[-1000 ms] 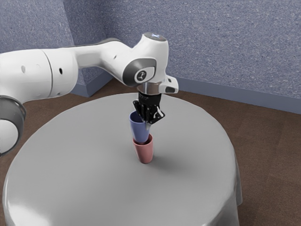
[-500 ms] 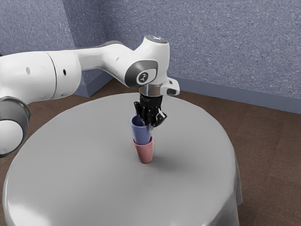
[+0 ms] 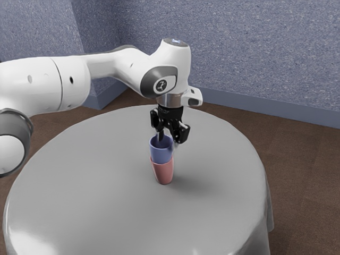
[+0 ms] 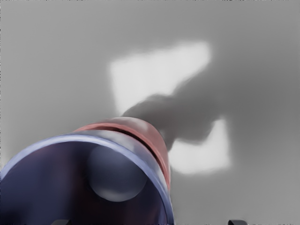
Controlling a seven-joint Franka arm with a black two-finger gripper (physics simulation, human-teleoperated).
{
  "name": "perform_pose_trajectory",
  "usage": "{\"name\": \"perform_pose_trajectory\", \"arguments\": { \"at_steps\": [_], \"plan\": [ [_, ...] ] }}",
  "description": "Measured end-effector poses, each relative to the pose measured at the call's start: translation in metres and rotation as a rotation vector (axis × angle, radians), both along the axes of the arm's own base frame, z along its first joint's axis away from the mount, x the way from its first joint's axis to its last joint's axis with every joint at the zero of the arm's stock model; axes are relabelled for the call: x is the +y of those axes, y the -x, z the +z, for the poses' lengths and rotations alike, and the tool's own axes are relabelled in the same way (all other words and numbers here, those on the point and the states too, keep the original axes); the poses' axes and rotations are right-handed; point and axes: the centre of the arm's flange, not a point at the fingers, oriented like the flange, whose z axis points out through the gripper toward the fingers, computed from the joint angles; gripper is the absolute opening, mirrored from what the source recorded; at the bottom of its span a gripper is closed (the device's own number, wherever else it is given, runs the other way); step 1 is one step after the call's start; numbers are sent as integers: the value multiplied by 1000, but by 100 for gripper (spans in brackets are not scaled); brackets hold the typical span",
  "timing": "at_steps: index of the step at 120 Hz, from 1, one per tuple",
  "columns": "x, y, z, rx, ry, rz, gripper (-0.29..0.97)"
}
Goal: Place the left cup onto the right cup
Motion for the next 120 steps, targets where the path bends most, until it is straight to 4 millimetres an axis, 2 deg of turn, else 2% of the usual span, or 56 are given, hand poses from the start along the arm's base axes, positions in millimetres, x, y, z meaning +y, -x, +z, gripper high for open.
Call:
{"name": "perform_pose_trajectory", "arguments": {
  "at_steps": [21, 65, 98, 120],
  "plan": [
    [-7, 6, 17, -16, 1, -8, 46],
    [-18, 42, 82, -71, 7, -30, 62],
    [-8, 79, 122, -95, 10, -25, 66],
    [5, 95, 149, -80, 43, 9, 67]
  ]
}}
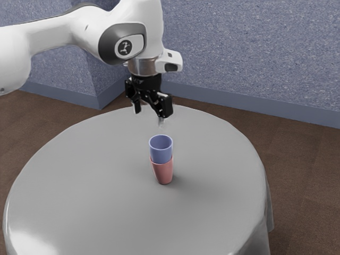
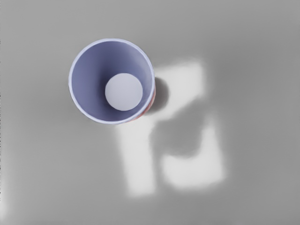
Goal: Place the left cup onto the right cup
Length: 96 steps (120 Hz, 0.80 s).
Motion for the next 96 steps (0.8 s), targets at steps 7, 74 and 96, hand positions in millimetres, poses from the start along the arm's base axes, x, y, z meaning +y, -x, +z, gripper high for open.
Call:
{"name": "perform_pose_trajectory", "arguments": {
  "at_steps": [7, 74, 96],
  "plan": [
    [2, 4, 5, 10, 5, 5, 67],
    [64, 16, 18, 79, 40, 121, 68],
    [67, 17, 20, 83, 45, 117, 68]
  ]
}}
